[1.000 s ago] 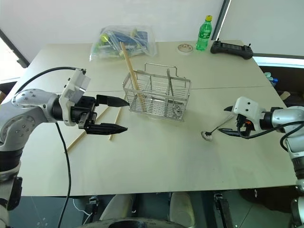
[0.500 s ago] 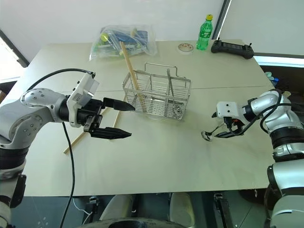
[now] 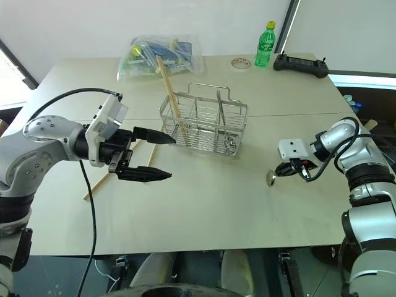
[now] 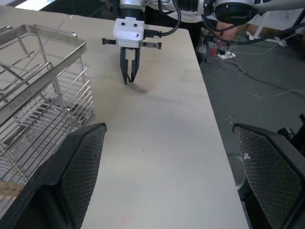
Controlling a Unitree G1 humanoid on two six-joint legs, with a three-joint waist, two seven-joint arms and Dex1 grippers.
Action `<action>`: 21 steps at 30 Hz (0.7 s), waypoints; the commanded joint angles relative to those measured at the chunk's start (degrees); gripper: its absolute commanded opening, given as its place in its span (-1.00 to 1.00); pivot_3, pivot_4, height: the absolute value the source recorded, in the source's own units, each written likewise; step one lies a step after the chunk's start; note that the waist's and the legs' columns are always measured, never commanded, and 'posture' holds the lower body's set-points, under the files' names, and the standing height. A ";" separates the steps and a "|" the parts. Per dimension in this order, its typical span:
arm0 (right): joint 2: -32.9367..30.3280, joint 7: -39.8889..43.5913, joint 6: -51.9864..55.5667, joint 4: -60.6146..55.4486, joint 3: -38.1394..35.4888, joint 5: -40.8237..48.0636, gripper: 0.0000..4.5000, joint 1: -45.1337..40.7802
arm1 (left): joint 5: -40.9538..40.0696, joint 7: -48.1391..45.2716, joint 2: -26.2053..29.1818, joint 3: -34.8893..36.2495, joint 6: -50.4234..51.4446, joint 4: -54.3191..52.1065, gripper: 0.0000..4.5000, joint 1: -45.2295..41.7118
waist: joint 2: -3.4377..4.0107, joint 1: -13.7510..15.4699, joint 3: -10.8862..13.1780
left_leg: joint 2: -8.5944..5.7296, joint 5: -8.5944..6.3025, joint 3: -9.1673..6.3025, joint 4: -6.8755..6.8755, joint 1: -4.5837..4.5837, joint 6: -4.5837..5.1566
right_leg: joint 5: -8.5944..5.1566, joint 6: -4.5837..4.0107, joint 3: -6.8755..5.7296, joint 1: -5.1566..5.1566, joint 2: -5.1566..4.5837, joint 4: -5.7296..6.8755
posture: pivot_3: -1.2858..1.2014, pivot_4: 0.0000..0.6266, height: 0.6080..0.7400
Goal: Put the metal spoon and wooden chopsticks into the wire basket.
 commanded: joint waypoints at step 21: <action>-7.09 -8.91 32.30 -55.87 -21.66 24.00 -0.99 26.61 | 2.57 -1.08 -2.00 1.89 -4.64 9.81 1.00 -8.58 | 0.08 0.33 0.05 | 0.06 -0.01 -0.01 -0.03 -0.12 0.01 | -0.04 0.09 0.06 -0.14 -0.08 0.03 | 0.03 -0.52 0.25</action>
